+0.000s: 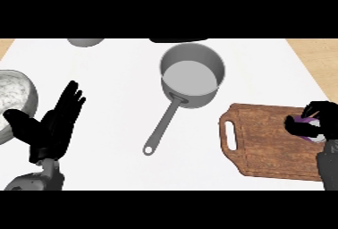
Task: Pick the can from the cutting board and place it in the pot
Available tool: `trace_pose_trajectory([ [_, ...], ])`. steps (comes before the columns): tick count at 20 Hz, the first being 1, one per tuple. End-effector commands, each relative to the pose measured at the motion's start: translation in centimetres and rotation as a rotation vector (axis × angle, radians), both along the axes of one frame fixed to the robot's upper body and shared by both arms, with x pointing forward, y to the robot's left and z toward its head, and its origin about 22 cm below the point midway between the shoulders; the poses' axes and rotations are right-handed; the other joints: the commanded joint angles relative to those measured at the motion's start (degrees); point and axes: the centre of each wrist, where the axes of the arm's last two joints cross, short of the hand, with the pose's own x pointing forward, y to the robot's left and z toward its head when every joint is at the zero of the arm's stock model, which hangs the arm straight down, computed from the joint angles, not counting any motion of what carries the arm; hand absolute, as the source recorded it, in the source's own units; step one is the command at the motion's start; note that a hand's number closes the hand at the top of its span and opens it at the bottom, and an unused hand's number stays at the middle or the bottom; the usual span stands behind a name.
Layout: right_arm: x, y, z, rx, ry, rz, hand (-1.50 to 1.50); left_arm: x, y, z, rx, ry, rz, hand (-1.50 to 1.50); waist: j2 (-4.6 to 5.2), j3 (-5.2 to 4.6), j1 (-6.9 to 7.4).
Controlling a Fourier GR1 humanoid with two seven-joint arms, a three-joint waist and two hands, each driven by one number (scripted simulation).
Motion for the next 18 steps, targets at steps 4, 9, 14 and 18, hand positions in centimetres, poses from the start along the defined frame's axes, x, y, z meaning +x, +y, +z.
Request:
trace_pose_trajectory([
  [4, 0.1, 9.1, 5.4, -0.063, -0.242, -0.154, 1.50, 0.0, -0.3, 0.0, -0.007, 0.003, -0.019, 0.00, -0.09, 0.39, 1.64],
  [9, -1.4, 16.5, 11.7, -0.177, -0.426, -0.148, 1.50, -0.1, -1.0, -0.3, -0.003, 0.003, -0.059, 0.00, 0.29, 0.45, 3.94],
  [14, -4.3, 23.5, 17.6, -0.217, -0.601, -0.152, 1.50, 0.5, -2.0, -0.1, -0.012, -0.018, -0.106, 0.00, 1.30, 0.80, 6.02],
  [18, -4.6, 26.9, 20.1, -0.262, -0.611, -0.187, 1.50, 1.2, -3.2, 0.0, -0.029, -0.012, -0.130, 0.00, 2.18, 1.04, 7.42],
])
